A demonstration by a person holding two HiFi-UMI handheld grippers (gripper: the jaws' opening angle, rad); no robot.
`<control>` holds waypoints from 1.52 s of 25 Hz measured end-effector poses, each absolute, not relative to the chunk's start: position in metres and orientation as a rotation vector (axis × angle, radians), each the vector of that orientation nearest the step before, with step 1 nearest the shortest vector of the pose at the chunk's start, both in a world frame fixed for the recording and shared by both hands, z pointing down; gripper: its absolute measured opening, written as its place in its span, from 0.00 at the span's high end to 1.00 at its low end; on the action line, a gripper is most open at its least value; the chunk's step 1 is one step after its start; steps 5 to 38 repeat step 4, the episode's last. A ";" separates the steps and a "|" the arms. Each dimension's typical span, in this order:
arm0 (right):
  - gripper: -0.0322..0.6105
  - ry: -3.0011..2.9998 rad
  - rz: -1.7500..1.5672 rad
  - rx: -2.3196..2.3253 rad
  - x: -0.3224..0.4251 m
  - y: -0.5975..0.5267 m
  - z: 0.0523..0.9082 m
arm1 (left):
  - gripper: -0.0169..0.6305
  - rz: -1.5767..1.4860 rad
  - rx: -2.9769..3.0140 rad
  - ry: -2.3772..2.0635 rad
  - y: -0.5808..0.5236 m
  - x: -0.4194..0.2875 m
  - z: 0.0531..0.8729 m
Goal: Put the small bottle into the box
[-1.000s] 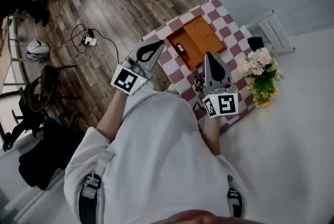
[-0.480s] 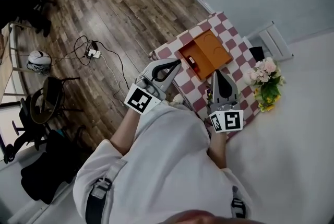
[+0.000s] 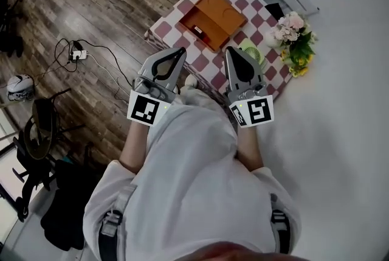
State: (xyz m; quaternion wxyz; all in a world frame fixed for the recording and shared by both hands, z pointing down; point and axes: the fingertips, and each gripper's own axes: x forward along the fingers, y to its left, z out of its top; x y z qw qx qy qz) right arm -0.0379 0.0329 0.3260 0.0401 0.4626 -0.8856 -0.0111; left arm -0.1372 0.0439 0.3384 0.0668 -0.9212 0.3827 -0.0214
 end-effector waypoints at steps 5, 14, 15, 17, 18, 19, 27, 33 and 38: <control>0.95 -2.701 -0.124 1.412 -0.049 0.034 0.323 | 0.97 -0.151 -2.726 1.062 0.048 -0.136 0.347; 0.95 -2.701 -0.124 1.412 -0.049 0.034 0.323 | 0.97 -0.151 -2.726 1.062 0.048 -0.136 0.347; 0.95 -2.701 -0.124 1.412 -0.049 0.034 0.323 | 0.97 -0.151 -2.726 1.062 0.048 -0.136 0.347; 0.95 -2.701 -0.124 1.412 -0.049 0.034 0.323 | 0.97 -0.151 -2.726 1.062 0.048 -0.136 0.347; 0.95 -2.701 -0.124 1.412 -0.049 0.034 0.323 | 0.97 -0.151 -2.726 1.062 0.048 -0.136 0.347; 0.95 -2.701 -0.124 1.412 -0.049 0.034 0.323 | 0.97 -0.151 -2.726 1.062 0.048 -0.136 0.347; 0.95 -2.701 -0.124 1.412 -0.049 0.034 0.323 | 0.97 -0.151 -2.726 1.062 0.048 -0.136 0.347; 0.95 -2.701 -0.124 1.412 -0.049 0.034 0.323 | 0.97 -0.151 -2.726 1.062 0.048 -0.136 0.347; 0.95 -2.701 -0.124 1.412 -0.049 0.034 0.323 | 0.97 -0.151 -2.726 1.062 0.048 -0.136 0.347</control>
